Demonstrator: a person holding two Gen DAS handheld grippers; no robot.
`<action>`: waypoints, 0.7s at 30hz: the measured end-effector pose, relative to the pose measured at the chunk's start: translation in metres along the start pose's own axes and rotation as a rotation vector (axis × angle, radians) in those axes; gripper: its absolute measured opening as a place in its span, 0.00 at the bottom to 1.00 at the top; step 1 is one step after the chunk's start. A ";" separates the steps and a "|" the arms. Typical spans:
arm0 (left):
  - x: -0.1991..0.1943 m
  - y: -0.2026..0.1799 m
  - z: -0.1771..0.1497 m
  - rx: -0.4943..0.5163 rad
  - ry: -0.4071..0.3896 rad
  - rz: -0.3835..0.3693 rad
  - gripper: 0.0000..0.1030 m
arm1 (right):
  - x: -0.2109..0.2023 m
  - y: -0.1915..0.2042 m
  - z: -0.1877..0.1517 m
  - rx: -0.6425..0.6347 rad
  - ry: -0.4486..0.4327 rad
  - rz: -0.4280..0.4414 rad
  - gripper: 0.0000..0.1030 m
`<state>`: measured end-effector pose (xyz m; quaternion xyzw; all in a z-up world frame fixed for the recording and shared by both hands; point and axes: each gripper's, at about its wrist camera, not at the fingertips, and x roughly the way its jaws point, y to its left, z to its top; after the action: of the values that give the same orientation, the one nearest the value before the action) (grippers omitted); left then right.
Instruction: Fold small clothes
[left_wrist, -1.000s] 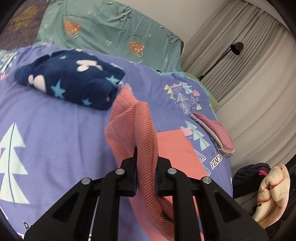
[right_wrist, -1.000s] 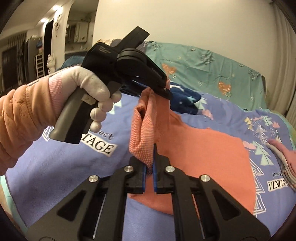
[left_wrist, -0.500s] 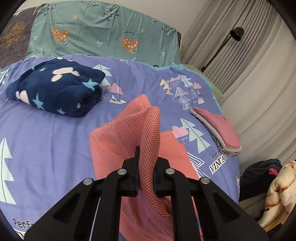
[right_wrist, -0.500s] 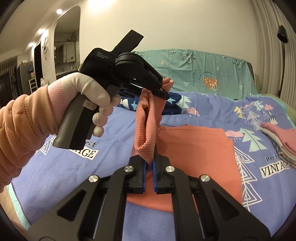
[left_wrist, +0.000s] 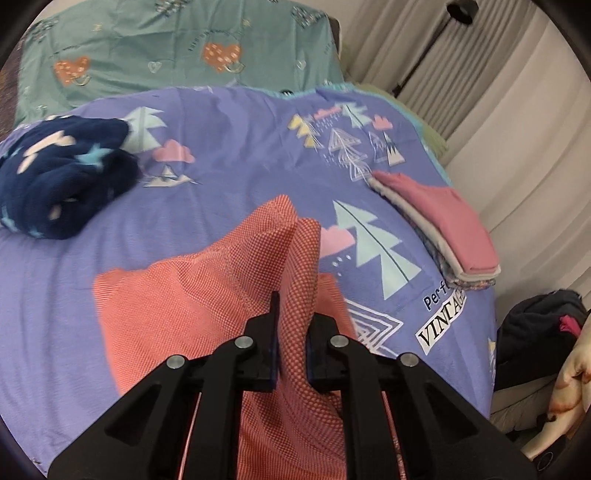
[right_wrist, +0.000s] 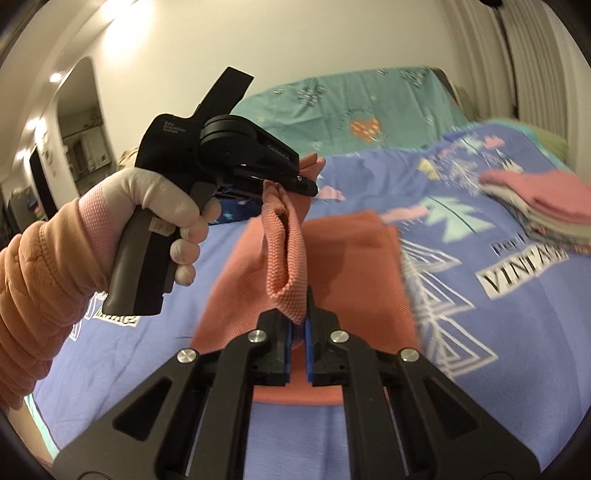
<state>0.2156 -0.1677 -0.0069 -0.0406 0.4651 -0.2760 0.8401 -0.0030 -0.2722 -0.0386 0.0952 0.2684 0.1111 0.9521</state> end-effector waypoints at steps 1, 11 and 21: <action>0.010 -0.008 0.000 0.019 0.013 0.007 0.09 | -0.001 -0.009 -0.002 0.021 0.006 -0.007 0.05; 0.068 -0.042 -0.007 0.117 0.073 0.064 0.31 | 0.015 -0.073 -0.024 0.222 0.120 0.010 0.05; -0.046 -0.048 -0.051 0.303 -0.154 0.142 0.56 | 0.031 -0.108 -0.043 0.436 0.219 0.157 0.08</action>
<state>0.1349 -0.1755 0.0144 0.0983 0.3545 -0.2790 0.8870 0.0176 -0.3624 -0.1161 0.3061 0.3793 0.1338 0.8629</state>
